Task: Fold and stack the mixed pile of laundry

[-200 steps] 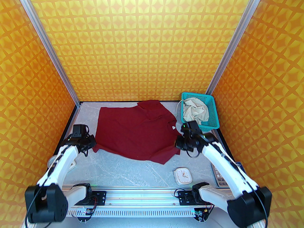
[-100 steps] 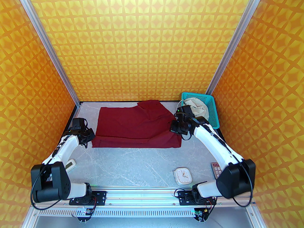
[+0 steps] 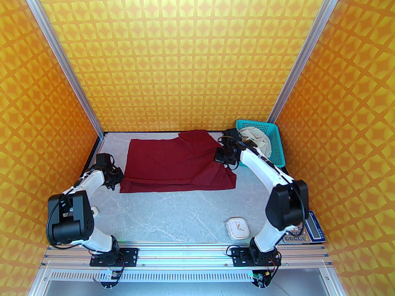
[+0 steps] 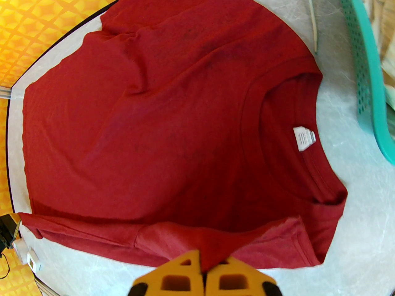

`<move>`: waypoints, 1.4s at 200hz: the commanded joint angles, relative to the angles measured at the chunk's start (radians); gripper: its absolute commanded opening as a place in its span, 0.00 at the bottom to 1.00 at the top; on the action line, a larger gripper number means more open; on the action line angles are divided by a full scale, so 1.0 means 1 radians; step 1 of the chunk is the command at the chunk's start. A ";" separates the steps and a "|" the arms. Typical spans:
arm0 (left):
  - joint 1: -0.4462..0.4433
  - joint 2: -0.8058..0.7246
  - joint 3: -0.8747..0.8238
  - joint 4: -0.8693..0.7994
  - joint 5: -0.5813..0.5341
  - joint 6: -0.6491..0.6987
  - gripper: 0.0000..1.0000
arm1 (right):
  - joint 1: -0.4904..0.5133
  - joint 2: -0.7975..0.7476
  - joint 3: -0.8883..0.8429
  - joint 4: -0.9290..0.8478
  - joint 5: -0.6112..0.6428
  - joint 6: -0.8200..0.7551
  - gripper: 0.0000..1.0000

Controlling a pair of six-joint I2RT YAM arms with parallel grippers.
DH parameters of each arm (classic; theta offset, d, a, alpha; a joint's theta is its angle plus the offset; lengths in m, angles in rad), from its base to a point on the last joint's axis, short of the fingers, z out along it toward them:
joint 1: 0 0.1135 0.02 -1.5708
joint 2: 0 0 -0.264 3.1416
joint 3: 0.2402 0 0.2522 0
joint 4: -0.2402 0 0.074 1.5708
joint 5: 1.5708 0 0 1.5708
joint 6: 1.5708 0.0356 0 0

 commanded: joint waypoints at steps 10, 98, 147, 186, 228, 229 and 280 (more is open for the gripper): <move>0.012 0.049 0.068 0.028 0.021 -0.019 0.00 | -0.010 0.100 0.082 0.036 0.031 -0.023 0.00; 0.051 -0.009 0.105 -0.050 -0.009 0.038 0.49 | -0.036 0.335 0.268 0.058 -0.007 -0.030 0.37; 0.001 -0.131 -0.063 -0.057 -0.010 0.071 0.61 | -0.015 0.138 0.060 0.131 -0.034 0.009 0.48; -0.037 -0.104 -0.079 -0.055 -0.010 0.094 0.61 | 0.033 -0.014 -0.246 0.247 -0.111 0.095 0.51; -0.065 -0.036 -0.044 -0.038 -0.010 0.104 0.62 | 0.076 -0.058 -0.460 0.422 -0.220 0.226 0.53; -0.065 -0.035 -0.043 -0.037 -0.010 0.104 0.62 | 0.075 -0.057 -0.460 0.423 -0.220 0.227 0.53; -0.080 0.014 -0.024 -0.025 -0.010 0.106 0.57 | 0.077 0.008 -0.459 0.454 -0.201 0.243 0.54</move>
